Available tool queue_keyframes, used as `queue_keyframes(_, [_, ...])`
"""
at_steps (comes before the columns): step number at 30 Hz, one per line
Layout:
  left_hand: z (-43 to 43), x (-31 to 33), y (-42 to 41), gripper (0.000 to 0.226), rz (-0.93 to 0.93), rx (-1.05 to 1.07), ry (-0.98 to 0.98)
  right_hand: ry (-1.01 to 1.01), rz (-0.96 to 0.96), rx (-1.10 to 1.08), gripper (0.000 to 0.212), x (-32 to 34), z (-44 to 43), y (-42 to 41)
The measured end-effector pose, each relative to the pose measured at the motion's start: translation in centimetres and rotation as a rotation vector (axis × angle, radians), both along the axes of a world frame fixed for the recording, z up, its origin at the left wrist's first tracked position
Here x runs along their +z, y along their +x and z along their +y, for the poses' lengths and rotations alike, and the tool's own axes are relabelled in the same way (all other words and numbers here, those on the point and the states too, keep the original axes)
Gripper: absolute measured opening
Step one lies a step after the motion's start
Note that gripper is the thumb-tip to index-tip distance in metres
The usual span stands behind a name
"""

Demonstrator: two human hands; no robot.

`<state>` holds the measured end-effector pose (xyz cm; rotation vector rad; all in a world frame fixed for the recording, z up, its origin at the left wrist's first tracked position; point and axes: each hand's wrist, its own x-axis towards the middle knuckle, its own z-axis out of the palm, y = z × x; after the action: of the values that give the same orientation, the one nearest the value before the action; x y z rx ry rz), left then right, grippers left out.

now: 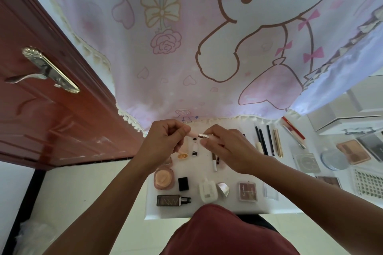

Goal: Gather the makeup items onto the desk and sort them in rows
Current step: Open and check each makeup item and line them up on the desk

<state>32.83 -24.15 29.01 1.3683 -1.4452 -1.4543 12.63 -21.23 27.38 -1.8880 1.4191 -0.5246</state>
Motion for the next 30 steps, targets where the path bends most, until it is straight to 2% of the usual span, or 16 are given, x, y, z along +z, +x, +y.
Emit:
queue_keyframes(3, [0.1, -0.3, 0.1, 0.013, 0.043, 0.011, 0.022, 0.069, -0.158, -0.056, 0.023, -0.1, -0.1, -0.6])
queue_keyframes(8, [0.2, -1.3, 0.2, 0.01, 0.136, 0.079, 0.129, 0.1, -0.091, -0.044, 0.012, -0.9, -0.4, -1.8])
queue_keyframes(13, [-0.4, -3.1, 0.9, 0.011, 0.218, 0.216, 0.288, 0.169, -0.172, -0.219, 0.013, -2.9, -0.8, -4.0])
queue_keyframes(15, [-0.2, -4.3, 0.6, 0.01, 0.197, 0.253, 0.361, 0.217, -0.225, -0.301, 0.015, -3.8, -1.1, -4.6])
queue_keyframes(19, [1.5, -9.2, -0.7, 0.02, 0.01, 0.317, 0.458, 0.421, -0.309, -0.466, 0.009, -6.6, -1.4, -5.3])
queue_keyframes(23, [3.0, -13.7, -2.3, 0.028, -0.307, 0.305, 0.386, 0.567, -0.346, -0.561, 0.015, -9.5, -1.5, -5.3])
queue_keyframes(25, [3.1, -15.4, -3.0, 0.027, -0.401, 0.267, 0.316, 0.64, -0.303, -0.562, 0.017, -11.1, -1.7, -5.0])
queue_keyframes(30, [2.2, -18.6, -4.0, 0.027, -0.665, 0.214, 0.204, 0.687, -0.088, -0.453, 0.008, -14.4, -2.6, -3.3])
